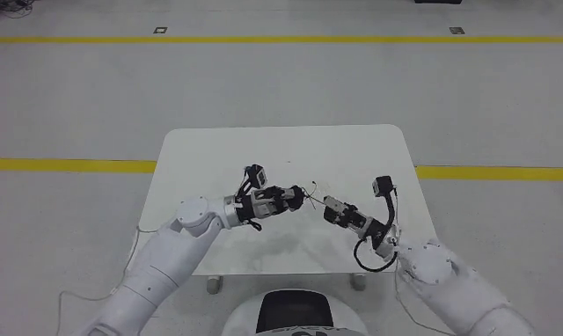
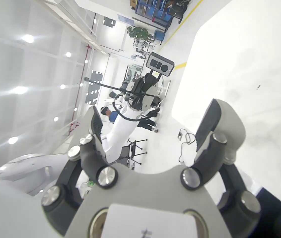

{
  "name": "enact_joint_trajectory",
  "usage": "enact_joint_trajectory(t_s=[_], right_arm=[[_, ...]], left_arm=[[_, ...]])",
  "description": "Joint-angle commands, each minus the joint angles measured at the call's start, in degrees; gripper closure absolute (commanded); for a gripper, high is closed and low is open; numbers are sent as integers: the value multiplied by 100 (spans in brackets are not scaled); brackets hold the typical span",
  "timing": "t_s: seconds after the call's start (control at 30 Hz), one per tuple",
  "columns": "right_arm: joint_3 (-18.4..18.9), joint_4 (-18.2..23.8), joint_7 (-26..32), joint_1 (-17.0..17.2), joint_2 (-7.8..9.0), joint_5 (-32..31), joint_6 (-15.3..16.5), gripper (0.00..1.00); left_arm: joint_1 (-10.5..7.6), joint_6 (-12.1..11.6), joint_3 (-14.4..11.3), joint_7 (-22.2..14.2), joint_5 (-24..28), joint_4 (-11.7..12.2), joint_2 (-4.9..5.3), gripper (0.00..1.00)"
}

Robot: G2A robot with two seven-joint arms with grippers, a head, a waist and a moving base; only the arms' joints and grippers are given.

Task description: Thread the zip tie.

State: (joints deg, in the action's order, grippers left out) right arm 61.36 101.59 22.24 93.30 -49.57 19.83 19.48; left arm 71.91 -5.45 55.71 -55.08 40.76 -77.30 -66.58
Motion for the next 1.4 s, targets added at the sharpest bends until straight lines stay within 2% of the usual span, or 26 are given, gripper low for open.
enact_joint_trajectory(t_s=[0.0, 0.07, 0.1, 0.37, 0.5, 0.63, 0.77, 0.93, 0.97, 1.03, 1.27, 1.37], right_arm=[[468, -119, 858, 131, -146, 471, 0, 0], [850, -294, 1709, 229, -318, 890, 0, 0], [913, -339, 1846, 243, -349, 959, 0, 0], [913, -339, 1846, 243, -349, 959, 0, 0], [880, -445, 1758, 163, -370, 871, -28, 0], [730, -909, 2539, -121, -462, 1777, 0, 0], [542, -1456, 3618, -470, -649, 2777, 0, 0], [371, -2053, 4260, -788, -947, 3180, 0, 0], [332, -2152, 4328, -844, -1012, 3201, 0, 0], [321, -2189, 4338, -863, -1034, 3204, 0, 0], [318, -2167, 4269, -857, -1038, 3199, -22, 0], [317, -2087, 4040, -827, -1086, 3302, 0, 0]], left_arm=[[-2, -2, 4, -18, 22, 9, 4, 100], [-1, -1, 1, -35, 60, 11, 6, 100], [-4, -2, -6, -59, 71, 9, 7, 100], [-29, -40, -35, -134, -47, -14, 16, 100], [4, 39, -57, -14, 59, -118, 9, 100], [52, 119, -60, -185, 385, -160, 7, 100], [50, 147, -92, -289, 674, -124, -10, 100], [-4, 63, -155, -252, 855, -33, -46, 100], [-15, 42, -167, -239, 880, -24, -54, 100], [-52, -82, -181, -148, 774, -11, -61, 100], [-52, -82, -181, -148, 774, -11, -61, 100], [21, -101, -234, 109, 863, -101, -84, 100]])
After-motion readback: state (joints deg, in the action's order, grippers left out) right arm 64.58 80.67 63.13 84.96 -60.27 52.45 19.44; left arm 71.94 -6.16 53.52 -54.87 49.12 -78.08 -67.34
